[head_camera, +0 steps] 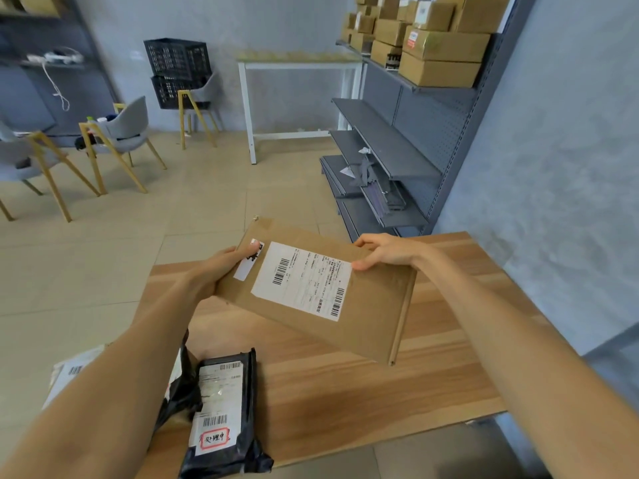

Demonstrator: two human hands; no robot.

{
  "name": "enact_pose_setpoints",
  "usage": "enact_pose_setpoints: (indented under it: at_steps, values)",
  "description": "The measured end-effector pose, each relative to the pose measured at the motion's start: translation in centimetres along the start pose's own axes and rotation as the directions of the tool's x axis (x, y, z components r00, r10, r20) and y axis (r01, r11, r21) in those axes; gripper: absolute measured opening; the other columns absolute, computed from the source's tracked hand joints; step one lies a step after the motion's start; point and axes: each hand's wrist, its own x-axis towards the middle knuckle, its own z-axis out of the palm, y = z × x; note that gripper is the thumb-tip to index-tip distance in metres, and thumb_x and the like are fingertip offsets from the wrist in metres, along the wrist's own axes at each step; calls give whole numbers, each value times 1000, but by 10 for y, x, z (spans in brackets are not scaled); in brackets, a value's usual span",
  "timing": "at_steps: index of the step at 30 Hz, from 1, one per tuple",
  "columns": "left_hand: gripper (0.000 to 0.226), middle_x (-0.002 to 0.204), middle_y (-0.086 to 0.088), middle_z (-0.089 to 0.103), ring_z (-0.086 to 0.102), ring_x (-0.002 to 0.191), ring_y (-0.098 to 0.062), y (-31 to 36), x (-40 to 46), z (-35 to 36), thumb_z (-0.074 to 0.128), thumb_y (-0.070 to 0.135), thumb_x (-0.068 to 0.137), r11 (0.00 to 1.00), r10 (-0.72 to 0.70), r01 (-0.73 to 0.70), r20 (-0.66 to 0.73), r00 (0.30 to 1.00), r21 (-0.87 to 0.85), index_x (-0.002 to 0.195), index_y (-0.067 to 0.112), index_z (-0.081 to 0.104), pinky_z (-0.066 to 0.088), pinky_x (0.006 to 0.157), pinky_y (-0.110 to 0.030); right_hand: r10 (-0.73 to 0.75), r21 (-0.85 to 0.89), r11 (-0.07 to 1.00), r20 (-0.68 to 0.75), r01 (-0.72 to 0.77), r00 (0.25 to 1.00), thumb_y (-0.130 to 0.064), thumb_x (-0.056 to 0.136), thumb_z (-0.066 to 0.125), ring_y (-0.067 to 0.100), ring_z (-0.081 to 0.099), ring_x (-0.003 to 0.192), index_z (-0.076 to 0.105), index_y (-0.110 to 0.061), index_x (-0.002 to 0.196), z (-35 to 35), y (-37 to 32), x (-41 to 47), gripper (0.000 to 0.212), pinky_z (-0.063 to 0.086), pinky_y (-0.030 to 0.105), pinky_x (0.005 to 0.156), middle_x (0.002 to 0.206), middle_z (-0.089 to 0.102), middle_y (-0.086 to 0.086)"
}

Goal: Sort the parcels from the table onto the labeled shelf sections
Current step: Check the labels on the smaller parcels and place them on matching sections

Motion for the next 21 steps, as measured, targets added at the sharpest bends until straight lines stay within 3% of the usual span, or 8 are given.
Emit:
enact_pose_setpoints:
  at_steps: [3,6,10,13,16,19,21]
  values:
    - [90,100,-4,75,73,82,-22,-1,-1,1,75,77,43,997,23,-29,-78,997,-72,111,19,68,58,67,-35,-25,-97,995,-99,15,995,-46,78,75,17,53,120,53,-25,132,0,4,8,62,41,33,100,128,57,-4]
    - [65,104,-9,74,72,84,-27,-4,2,-2,71,60,71,981,5,-45,-209,978,-188,115,13,66,59,75,-41,-54,-185,983,-345,-12,937,-63,71,71,21,46,131,48,-30,137,3,13,14,77,38,43,108,140,51,-4]
    - [66,109,-11,72,70,86,-27,-5,5,1,74,57,73,932,-45,-85,-344,938,-353,117,8,63,57,66,-36,-41,12,998,-617,62,786,-55,79,70,19,17,147,16,-22,154,18,8,8,98,23,48,118,162,11,-3]
    - [64,106,-10,71,69,84,-26,1,5,17,73,55,76,875,-95,-121,-411,907,-469,115,6,60,56,62,-34,68,223,964,-733,145,677,-53,81,69,19,12,149,7,-20,155,41,1,12,102,19,44,120,163,7,-1]
    - [66,108,-11,69,68,86,-27,6,5,34,73,53,77,830,-133,-162,-471,872,-533,119,4,56,56,66,-36,242,462,862,-738,211,630,-51,81,71,22,10,149,3,-15,155,60,-11,17,107,17,43,120,163,1,3]
    - [70,106,-11,69,68,86,-27,9,3,46,75,52,76,811,-128,-192,-488,863,-552,121,3,54,58,70,-40,421,710,646,-638,281,646,-50,80,72,25,17,147,-5,-17,155,68,-22,20,112,25,45,116,162,-7,1]
    - [74,106,-10,68,69,85,-26,10,3,54,74,55,75,792,-146,-184,-474,868,-582,124,4,52,58,65,-39,479,795,517,-575,317,663,-49,79,74,25,24,144,-3,-17,154,72,-27,22,113,28,43,113,162,0,3]
